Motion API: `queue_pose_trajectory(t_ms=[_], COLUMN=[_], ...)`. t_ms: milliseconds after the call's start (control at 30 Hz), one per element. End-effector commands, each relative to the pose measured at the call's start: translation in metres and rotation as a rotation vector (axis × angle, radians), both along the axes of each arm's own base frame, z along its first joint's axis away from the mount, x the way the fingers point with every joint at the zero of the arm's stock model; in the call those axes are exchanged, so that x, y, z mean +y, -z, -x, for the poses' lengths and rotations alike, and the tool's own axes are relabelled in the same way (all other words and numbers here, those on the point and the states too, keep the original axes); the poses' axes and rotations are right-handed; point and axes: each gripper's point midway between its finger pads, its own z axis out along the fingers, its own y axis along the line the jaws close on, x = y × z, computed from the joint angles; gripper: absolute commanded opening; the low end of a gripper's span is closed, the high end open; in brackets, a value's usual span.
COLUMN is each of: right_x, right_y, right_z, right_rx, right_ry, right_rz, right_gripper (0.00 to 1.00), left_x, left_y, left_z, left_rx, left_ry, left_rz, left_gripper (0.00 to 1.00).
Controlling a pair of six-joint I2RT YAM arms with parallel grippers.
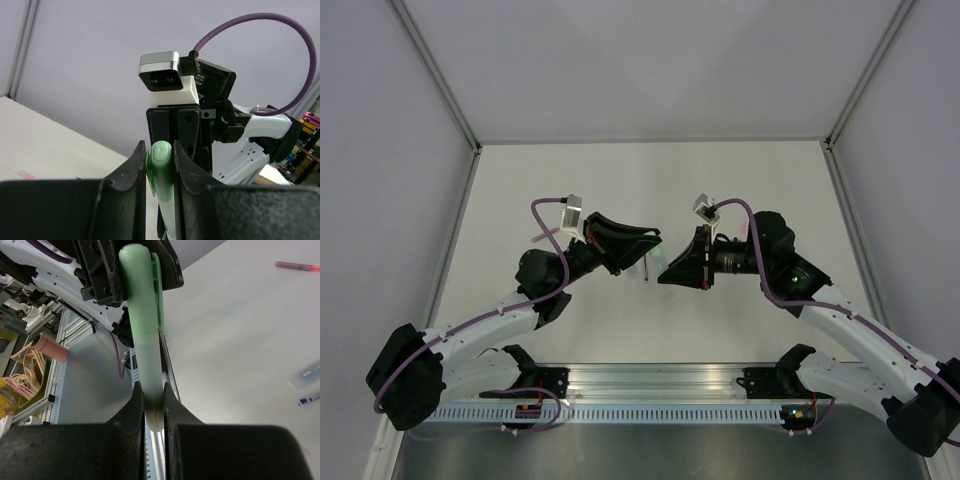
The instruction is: Insert the pens into the pen caps
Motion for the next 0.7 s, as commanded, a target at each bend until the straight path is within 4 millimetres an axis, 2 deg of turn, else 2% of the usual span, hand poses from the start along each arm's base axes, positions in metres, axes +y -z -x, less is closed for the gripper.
queue_pose_trajectory(t_ms=[0, 100, 167, 200, 267, 300, 333, 367, 433, 467, 500, 533, 567, 600, 667], right_x=[-0.044, -0.042, -0.034, -0.031, -0.024, -0.022, -0.024, -0.026, -0.033, -0.036, -0.038, -0.042, -0.045, -0.048, -0.053], right_y=[-0.176, -0.181, -0.171, -0.165, -0.138, -0.13, -0.109, -0.1, -0.074, -0.066, -0.049, -0.05, -0.043, -0.039, -0.022], right_z=[-0.082, -0.078, -0.077, -0.075, -0.068, -0.065, -0.064, -0.066, -0.061, -0.062, -0.06, -0.057, -0.057, -0.058, -0.055], right_rx=[-0.337, -0.326, -0.301, -0.279, -0.22, -0.199, -0.158, -0.15, -0.132, -0.13, -0.094, -0.118, -0.107, -0.101, -0.065], right_ry=[0.421, 0.363, 0.314, 0.292, 0.229, 0.206, 0.219, 0.246, 0.273, 0.292, 0.305, 0.318, 0.335, 0.355, 0.381], right_rz=[-0.446, -0.471, -0.452, -0.438, -0.407, -0.399, -0.361, -0.344, -0.288, -0.262, -0.219, -0.207, -0.188, -0.176, -0.138], right_gripper=[0.0, 0.0, 0.0, 0.0, 0.0, 0.0, 0.01, 0.02, 0.12, 0.15, 0.17, 0.21, 0.31, 0.36, 0.46], left_x=[-0.018, -0.021, -0.022, -0.024, -0.029, -0.032, -0.034, -0.035, -0.038, -0.04, -0.04, -0.041, -0.04, -0.04, -0.04], left_y=[0.096, 0.093, 0.084, 0.072, 0.048, 0.042, 0.035, 0.03, 0.016, 0.001, 0.013, 0.014, 0.012, 0.016, 0.025], left_z=[0.121, 0.124, 0.123, 0.12, 0.105, 0.098, 0.092, 0.084, 0.068, 0.058, 0.05, 0.043, 0.032, 0.027, 0.013], left_rx=[0.023, 0.025, 0.023, 0.029, 0.038, 0.047, 0.052, 0.044, 0.082, 0.069, 0.129, 0.15, 0.159, 0.18, 0.219], left_ry=[0.581, 0.6, 0.602, 0.59, 0.512, 0.473, 0.438, 0.393, 0.314, 0.256, 0.221, 0.188, 0.131, 0.107, 0.052], left_rz=[-0.317, -0.311, -0.289, -0.265, -0.244, -0.248, -0.255, -0.261, -0.282, -0.275, -0.332, -0.35, -0.362, -0.379, -0.408], left_gripper=[0.02, 0.02, 0.02, 0.02, 0.02, 0.02, 0.02, 0.02, 0.02, 0.02, 0.02, 0.02, 0.02, 0.02, 0.02])
